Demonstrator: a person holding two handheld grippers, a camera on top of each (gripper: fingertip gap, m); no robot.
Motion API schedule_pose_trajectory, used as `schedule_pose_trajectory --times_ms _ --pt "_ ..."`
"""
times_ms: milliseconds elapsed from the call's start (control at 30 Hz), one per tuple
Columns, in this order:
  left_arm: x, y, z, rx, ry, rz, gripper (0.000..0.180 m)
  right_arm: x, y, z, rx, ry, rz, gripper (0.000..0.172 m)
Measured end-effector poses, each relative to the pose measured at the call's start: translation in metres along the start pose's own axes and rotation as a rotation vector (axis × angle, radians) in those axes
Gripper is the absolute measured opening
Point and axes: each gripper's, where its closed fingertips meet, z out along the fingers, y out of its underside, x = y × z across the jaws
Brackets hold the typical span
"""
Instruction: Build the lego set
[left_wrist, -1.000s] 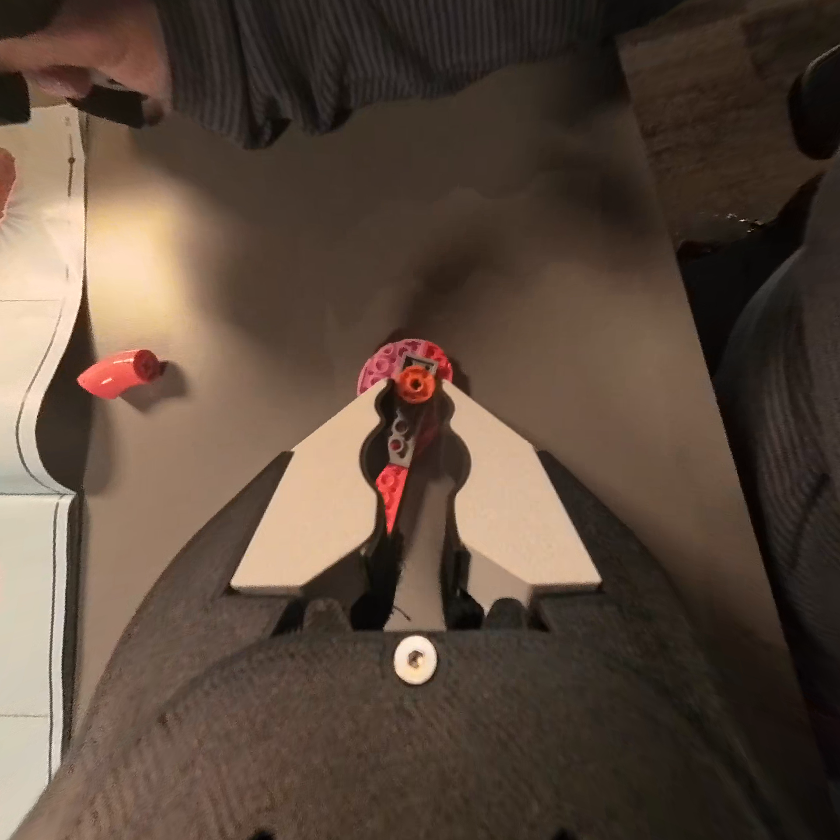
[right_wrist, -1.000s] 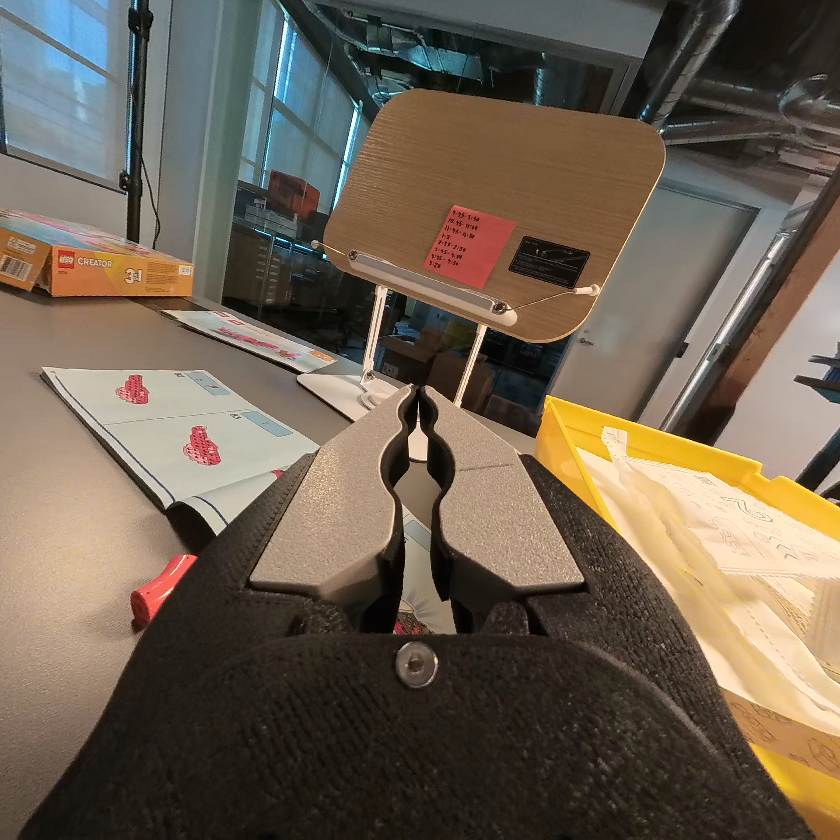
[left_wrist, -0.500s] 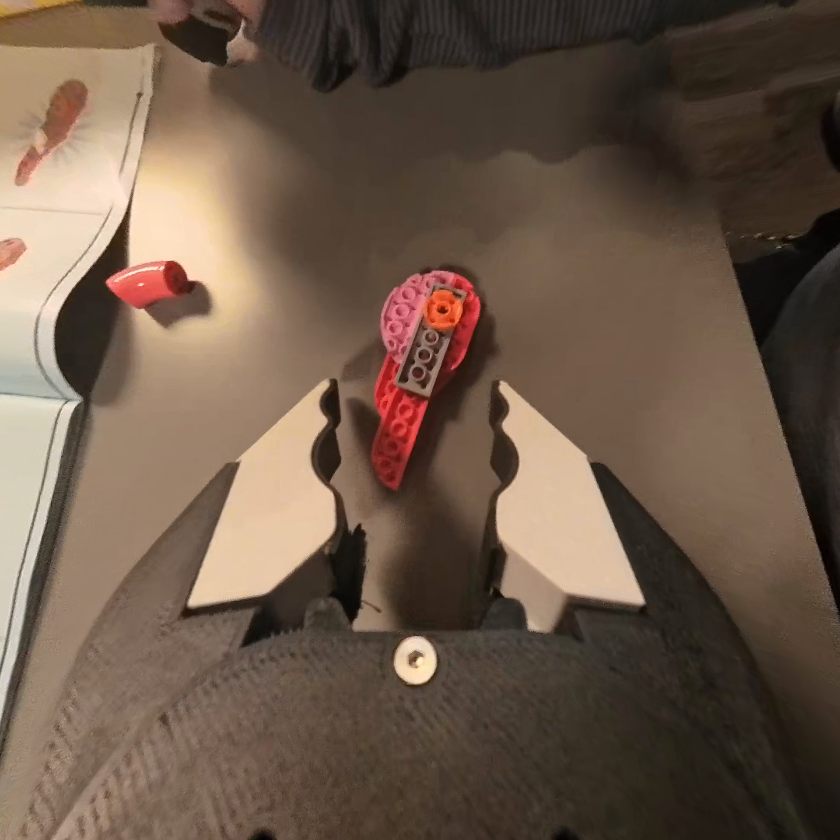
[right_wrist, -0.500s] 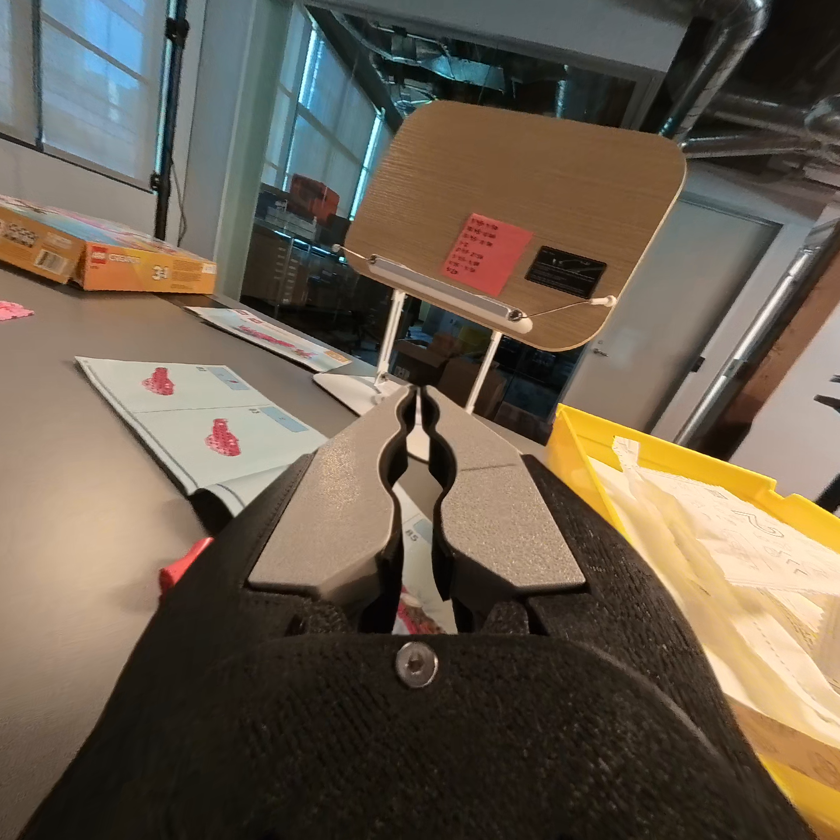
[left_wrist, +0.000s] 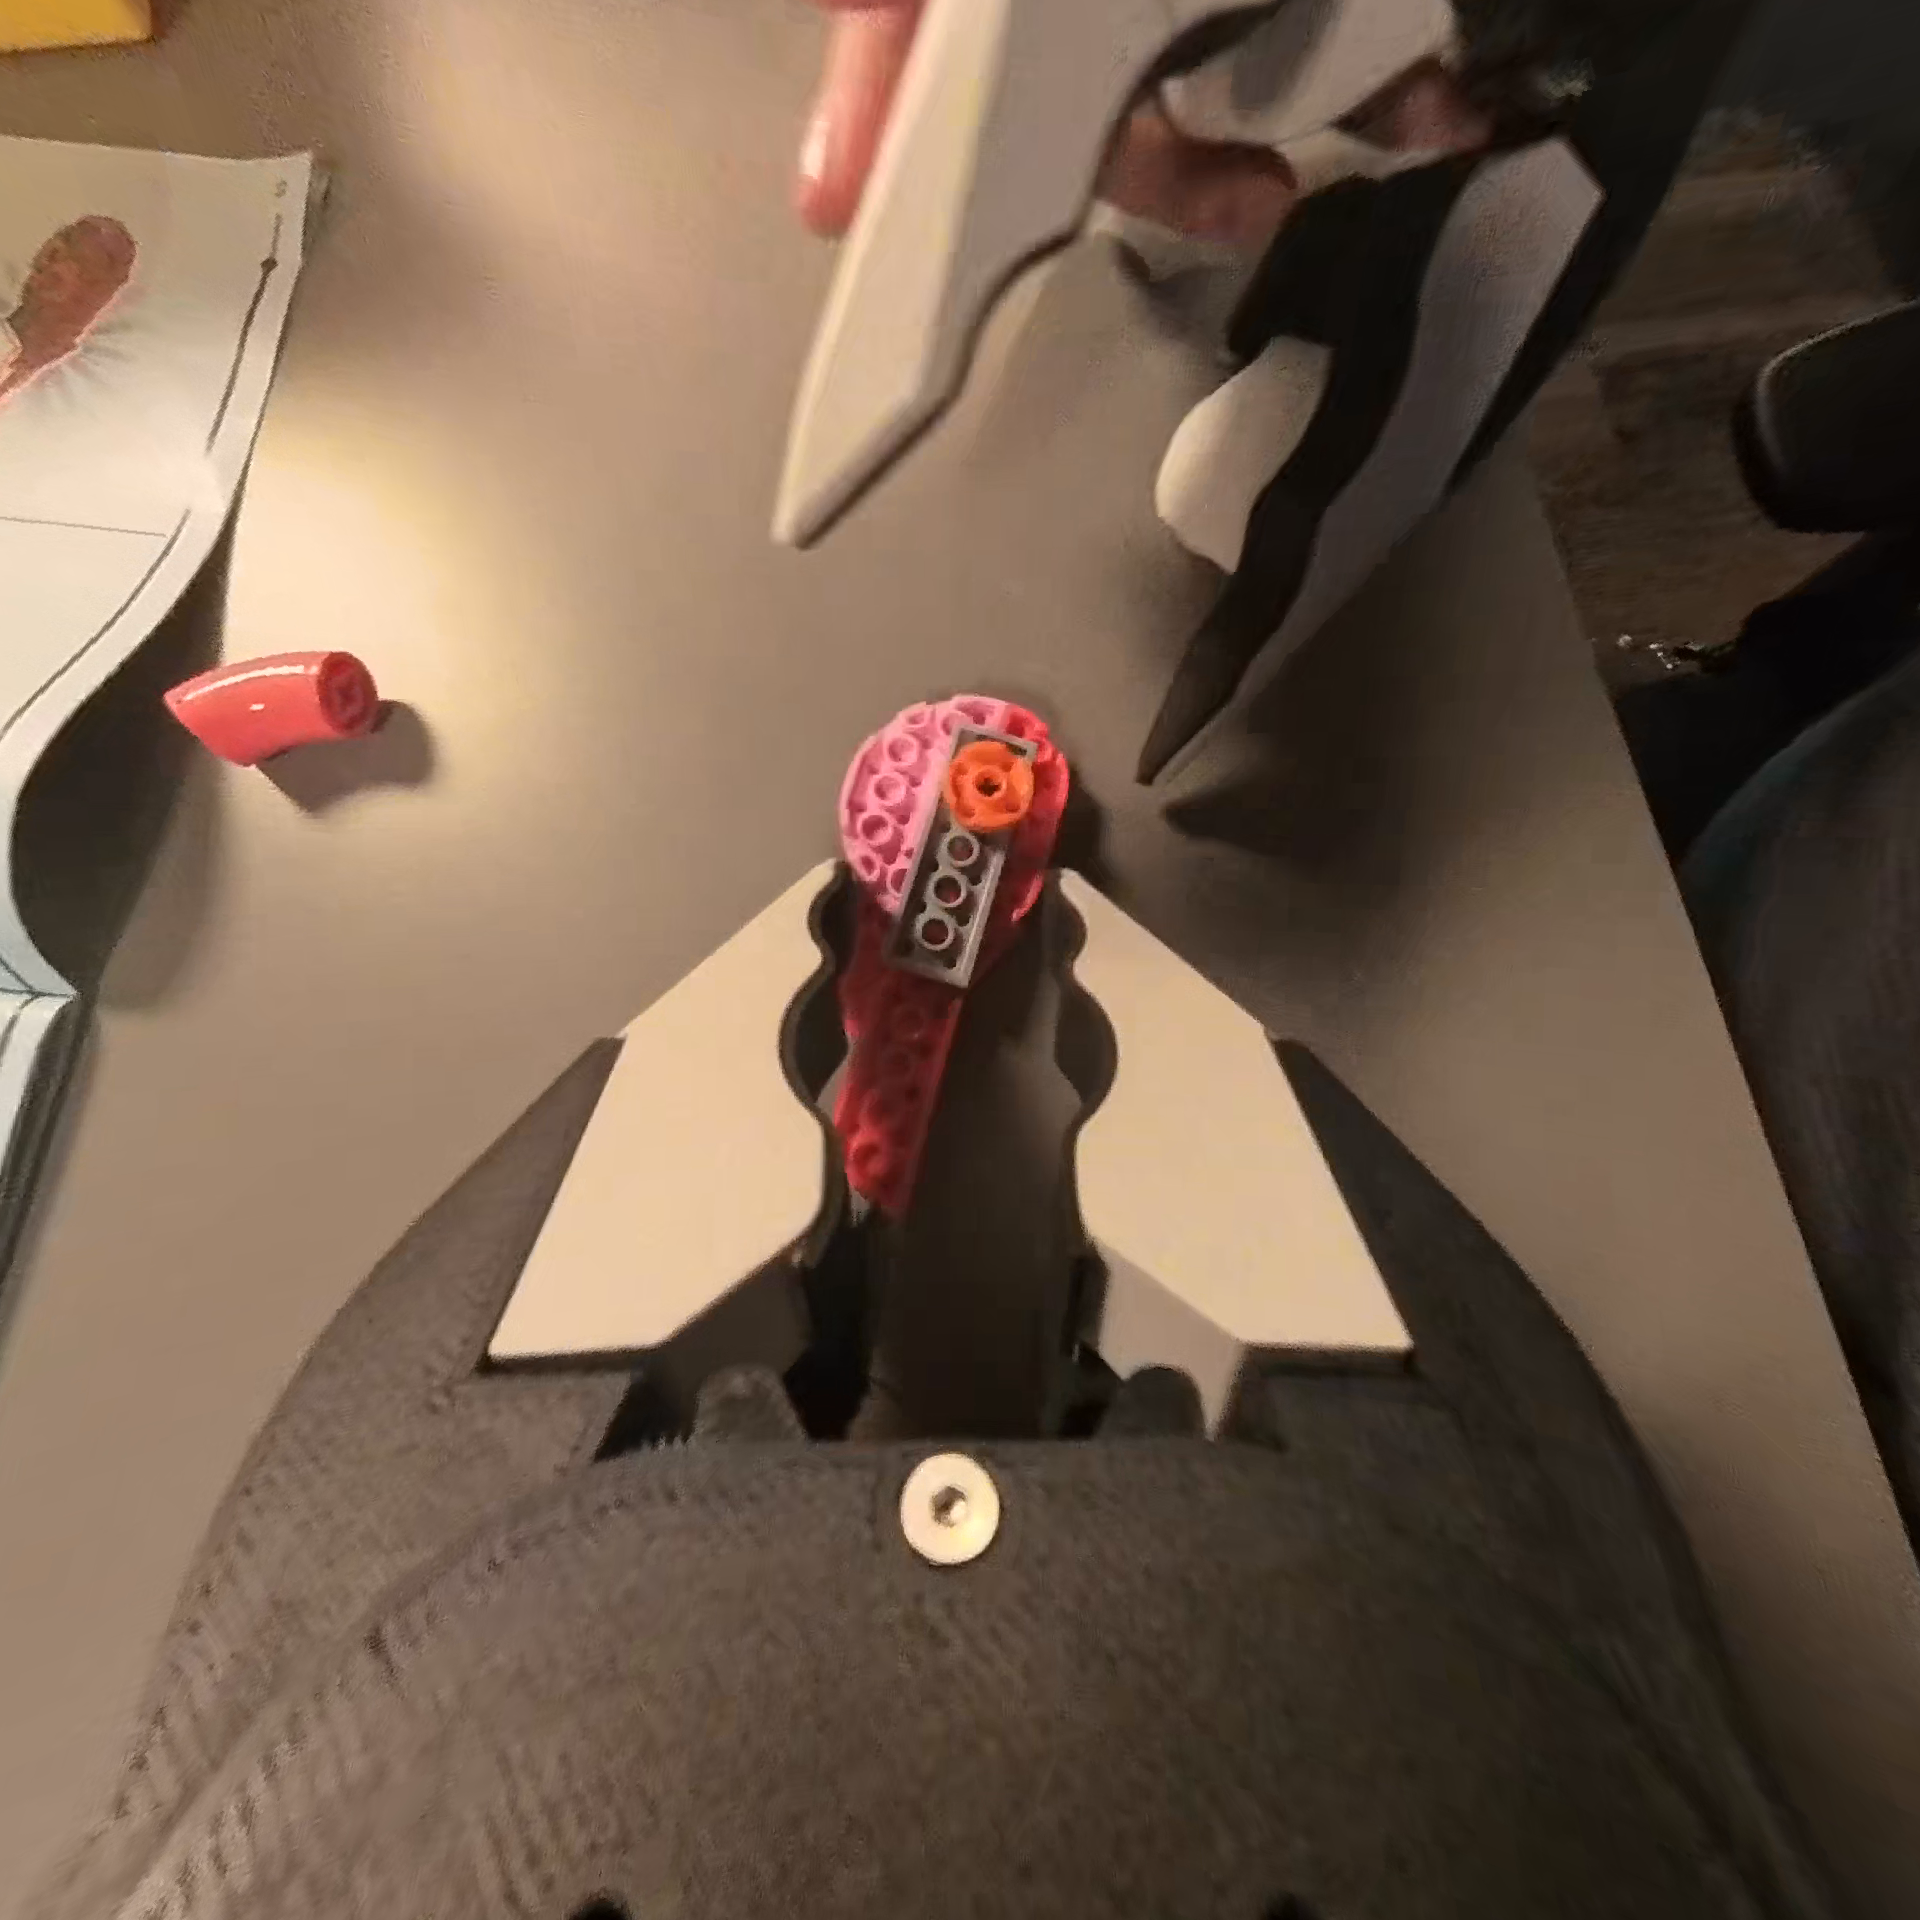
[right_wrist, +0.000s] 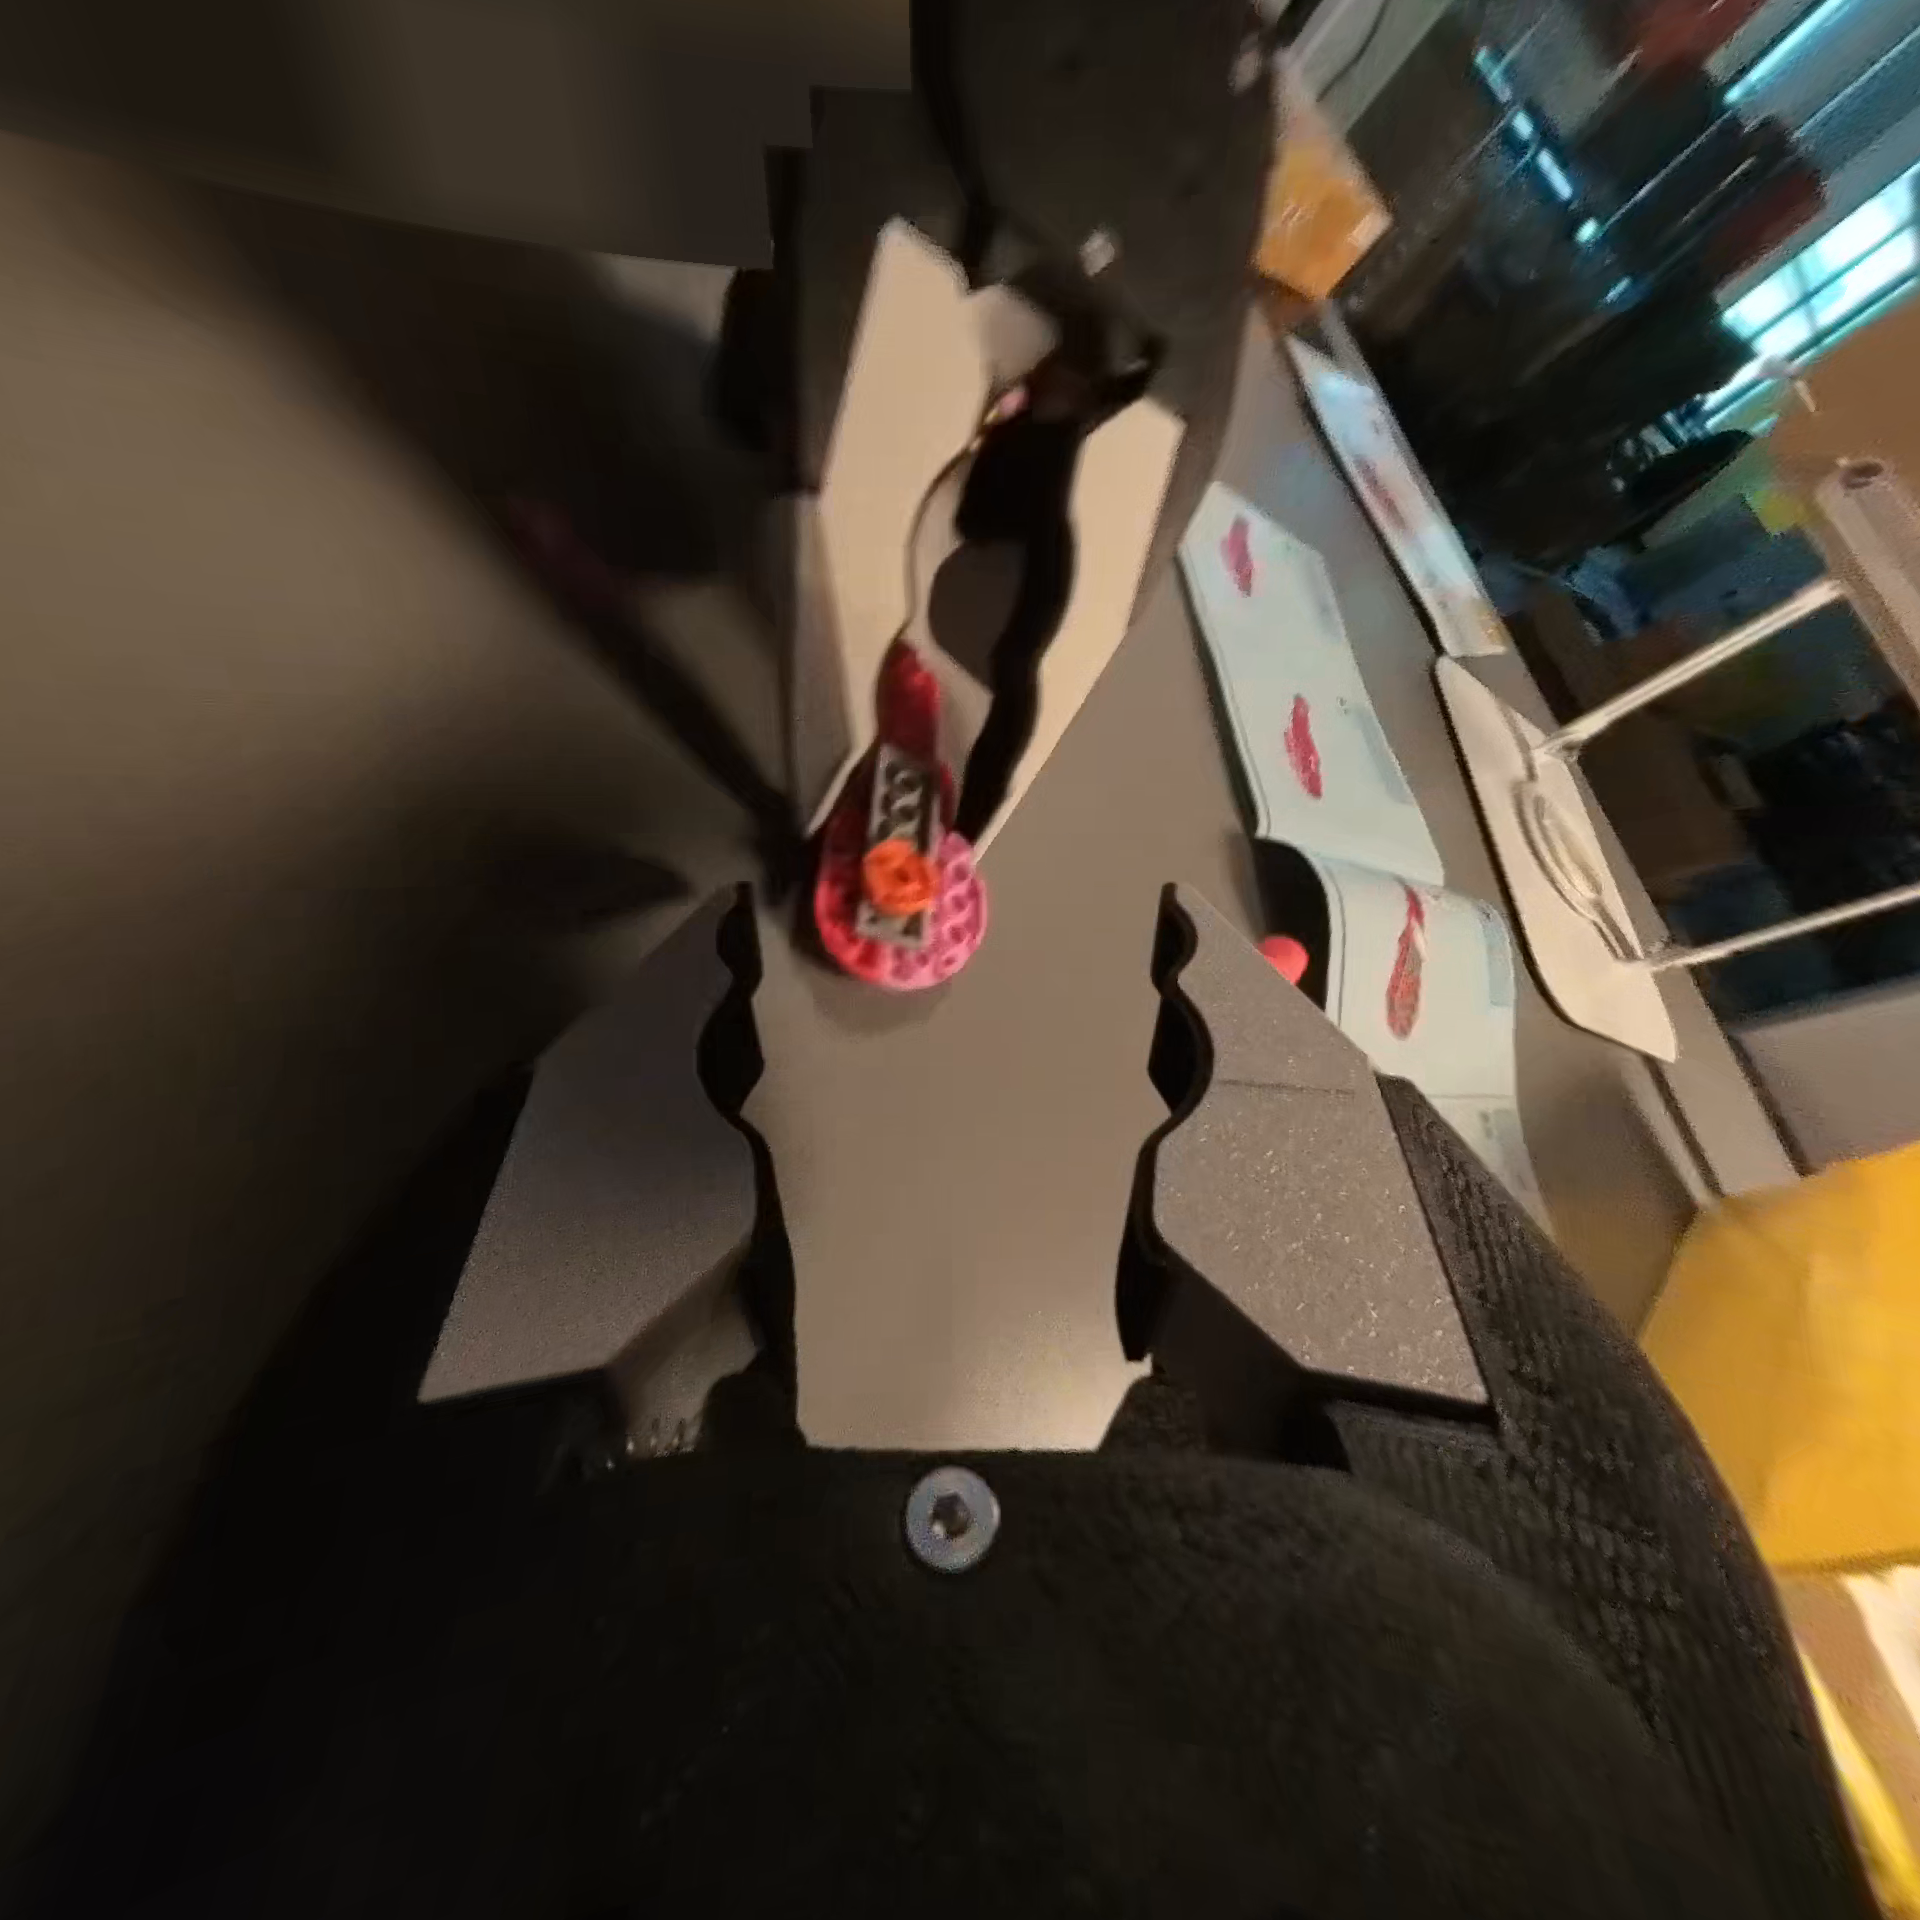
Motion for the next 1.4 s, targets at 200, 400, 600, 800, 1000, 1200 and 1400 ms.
schedule_pose_trajectory --times_ms 200,400,600,800,1000,1200,1400 --pt "-0.004 -0.001 -0.001 0.008 -0.014 -0.064 0.035 -0.004 0.0 0.0 -0.096 0.093 -0.189 0.06" --pt "-0.004 -0.005 -0.011 0.075 -0.019 -0.143 0.034 0.009 0.003 0.014 -0.184 0.181 -0.417 0.052" --pt "-0.016 -0.01 -0.036 0.123 -0.088 -0.18 0.035 0.031 0.005 0.025 -0.293 0.352 -0.625 0.031" --pt "-0.019 -0.018 -0.054 0.138 -0.118 -0.182 0.035 0.049 -0.018 0.028 -0.279 0.534 -0.775 0.016" --pt "-0.018 -0.024 -0.059 0.156 -0.19 -0.109 0.036 0.056 -0.026 0.024 -0.293 0.608 -0.804 0.005" --pt "-0.019 -0.049 -0.079 0.296 -0.532 0.29 0.056 0.063 -0.025 0.018 -0.3 0.618 -0.788 0.005" --pt "-0.02 -0.039 -0.084 0.183 -0.893 0.747 0.054 0.07 -0.025 0.013 -0.314 0.619 -0.764 0.005"
